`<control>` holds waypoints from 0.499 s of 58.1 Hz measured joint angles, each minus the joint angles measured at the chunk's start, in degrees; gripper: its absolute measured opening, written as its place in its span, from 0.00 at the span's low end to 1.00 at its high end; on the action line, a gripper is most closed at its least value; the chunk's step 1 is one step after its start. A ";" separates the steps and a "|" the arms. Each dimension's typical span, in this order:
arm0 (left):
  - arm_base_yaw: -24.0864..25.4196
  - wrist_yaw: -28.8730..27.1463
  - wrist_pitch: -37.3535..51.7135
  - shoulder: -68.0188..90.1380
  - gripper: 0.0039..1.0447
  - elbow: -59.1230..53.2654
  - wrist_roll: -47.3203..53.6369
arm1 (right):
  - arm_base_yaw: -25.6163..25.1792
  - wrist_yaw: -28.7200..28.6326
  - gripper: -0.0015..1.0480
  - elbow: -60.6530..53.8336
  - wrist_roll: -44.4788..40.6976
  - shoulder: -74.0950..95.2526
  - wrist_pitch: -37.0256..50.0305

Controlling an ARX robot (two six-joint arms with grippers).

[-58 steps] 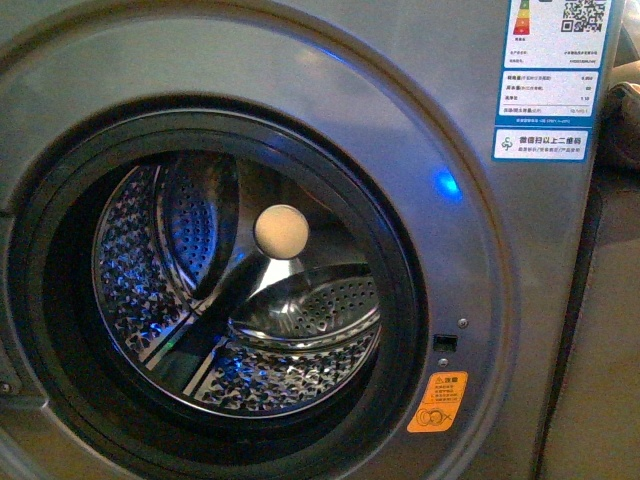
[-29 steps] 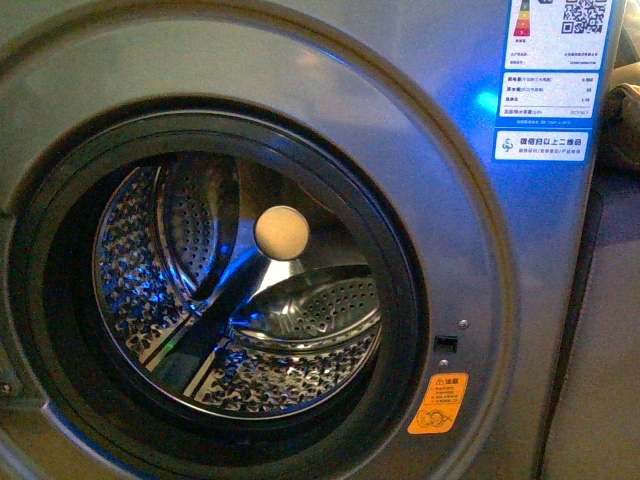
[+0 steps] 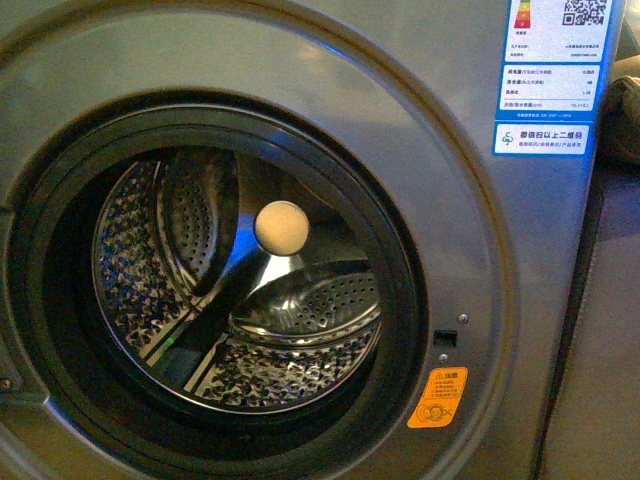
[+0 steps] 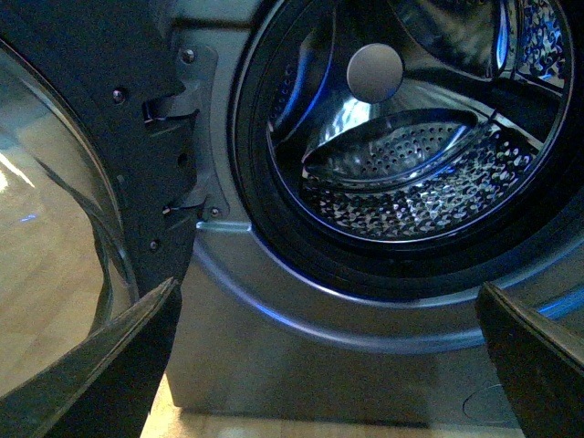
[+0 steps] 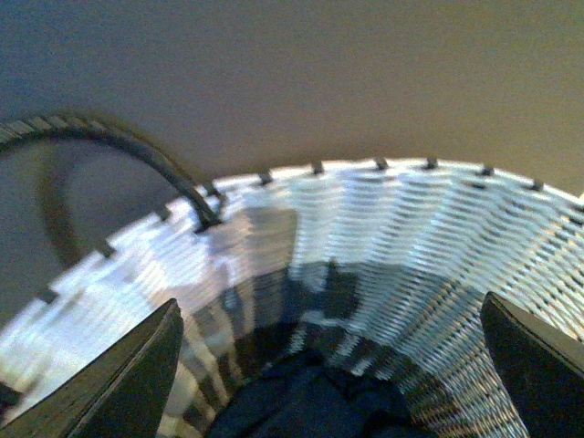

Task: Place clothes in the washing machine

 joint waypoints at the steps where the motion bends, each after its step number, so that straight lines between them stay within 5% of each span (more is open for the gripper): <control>1: 0.00 0.00 0.00 0.00 0.94 0.00 0.00 | -0.26 0.68 0.93 0.74 -0.90 1.60 -0.26; 29: 0.00 0.00 0.00 -0.02 0.94 0.00 0.00 | 0.87 9.49 0.93 20.79 -5.64 40.24 -10.01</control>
